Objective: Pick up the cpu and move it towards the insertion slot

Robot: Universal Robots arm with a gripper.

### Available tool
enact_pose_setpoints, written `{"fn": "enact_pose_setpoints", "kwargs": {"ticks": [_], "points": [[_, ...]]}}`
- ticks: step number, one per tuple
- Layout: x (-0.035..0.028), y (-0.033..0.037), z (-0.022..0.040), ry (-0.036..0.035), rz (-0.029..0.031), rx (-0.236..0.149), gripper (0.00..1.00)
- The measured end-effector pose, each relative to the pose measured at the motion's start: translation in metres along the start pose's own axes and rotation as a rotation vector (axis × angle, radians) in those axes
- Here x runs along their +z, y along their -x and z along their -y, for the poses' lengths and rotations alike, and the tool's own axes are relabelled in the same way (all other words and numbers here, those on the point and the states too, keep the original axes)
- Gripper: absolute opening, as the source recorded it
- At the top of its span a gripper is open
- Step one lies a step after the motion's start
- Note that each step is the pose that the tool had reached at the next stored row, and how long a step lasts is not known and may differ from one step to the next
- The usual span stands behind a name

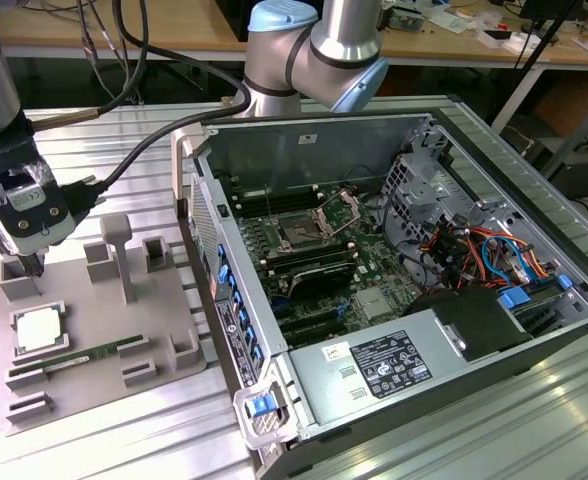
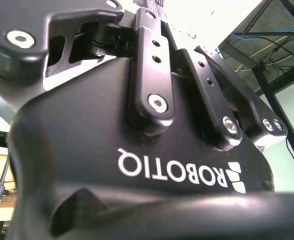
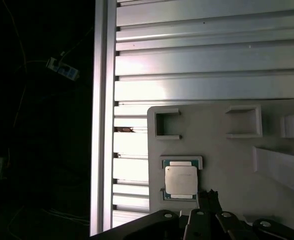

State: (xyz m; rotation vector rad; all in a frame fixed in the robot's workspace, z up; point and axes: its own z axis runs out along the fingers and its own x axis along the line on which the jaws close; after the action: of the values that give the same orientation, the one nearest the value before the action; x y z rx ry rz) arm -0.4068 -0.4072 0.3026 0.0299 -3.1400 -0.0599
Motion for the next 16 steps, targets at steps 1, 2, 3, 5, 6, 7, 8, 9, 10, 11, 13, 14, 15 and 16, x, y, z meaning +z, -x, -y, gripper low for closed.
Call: {"fn": "enact_pose_setpoints", "kwargs": {"ticks": [1, 2, 3, 5, 6, 7, 8, 9, 10, 11, 13, 14, 15, 16], "points": [[0.0002, 0.0, 0.0, 0.0, 0.0, 0.0, 0.11], [0.0005, -0.0002, 0.0, 0.0, 0.0, 0.0, 0.11], [0.0008, -0.0002, 0.0, 0.0, 0.0, 0.0, 0.11], [0.0014, -0.0004, 0.0001, 0.0, -0.0001, 0.0, 0.11], [0.0016, -0.0004, 0.0001, 0.0, 0.0, 0.0, 0.11], [0.0018, -0.0005, 0.0001, 0.0, 0.0001, 0.0, 0.11], [0.0021, -0.0006, 0.0001, 0.0001, 0.0001, 0.0, 0.11], [0.0024, -0.0007, 0.0001, 0.0, -0.0001, 0.0, 0.11], [0.0028, -0.0007, 0.0001, 0.0, 0.0001, 0.0, 0.11], [0.003, -0.0008, 0.0001, 0.0, 0.0, 0.0, 0.11], [0.0033, -0.0009, 0.0001, 0.0, 0.0, 0.0, 0.11], [0.0035, -0.0009, 0.0001, 0.0, 0.0, 0.0, 0.11], [0.0038, -0.0009, 0.0001, 0.0, 0.0, 0.0, 0.11], [0.004, -0.001, 0.0001, 0.0, -0.0001, 0.0, 0.11]]}}
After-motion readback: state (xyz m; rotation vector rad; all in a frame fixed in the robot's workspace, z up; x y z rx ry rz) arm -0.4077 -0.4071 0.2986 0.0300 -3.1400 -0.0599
